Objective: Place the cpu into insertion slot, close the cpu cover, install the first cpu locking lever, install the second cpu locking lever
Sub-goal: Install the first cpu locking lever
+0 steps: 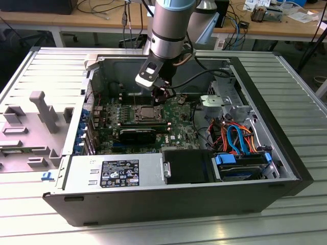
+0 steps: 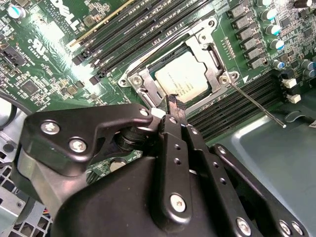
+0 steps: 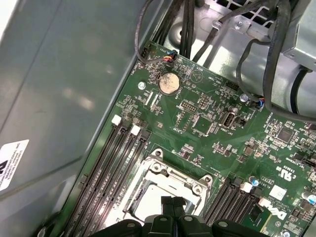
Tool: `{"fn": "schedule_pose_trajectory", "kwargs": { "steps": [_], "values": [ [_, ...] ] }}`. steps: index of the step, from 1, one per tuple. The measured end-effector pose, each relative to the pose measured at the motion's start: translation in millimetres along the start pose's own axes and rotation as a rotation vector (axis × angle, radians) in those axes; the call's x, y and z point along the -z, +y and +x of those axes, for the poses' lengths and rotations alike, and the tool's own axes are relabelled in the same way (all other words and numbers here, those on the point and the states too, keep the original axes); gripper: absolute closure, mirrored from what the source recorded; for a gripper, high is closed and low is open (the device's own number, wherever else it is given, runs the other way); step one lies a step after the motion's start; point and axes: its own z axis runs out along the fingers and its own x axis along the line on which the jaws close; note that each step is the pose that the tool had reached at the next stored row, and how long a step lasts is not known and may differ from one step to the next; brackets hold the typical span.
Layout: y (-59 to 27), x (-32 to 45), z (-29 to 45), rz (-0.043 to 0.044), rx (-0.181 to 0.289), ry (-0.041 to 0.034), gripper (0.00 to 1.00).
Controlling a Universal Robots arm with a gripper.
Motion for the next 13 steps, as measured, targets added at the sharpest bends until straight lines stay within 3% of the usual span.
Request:
{"fn": "schedule_pose_trajectory", "kwargs": {
  "steps": [13],
  "values": [
    [0.0,0.0,0.0,0.0022,0.037,-0.0028,0.89]
  ]
}}
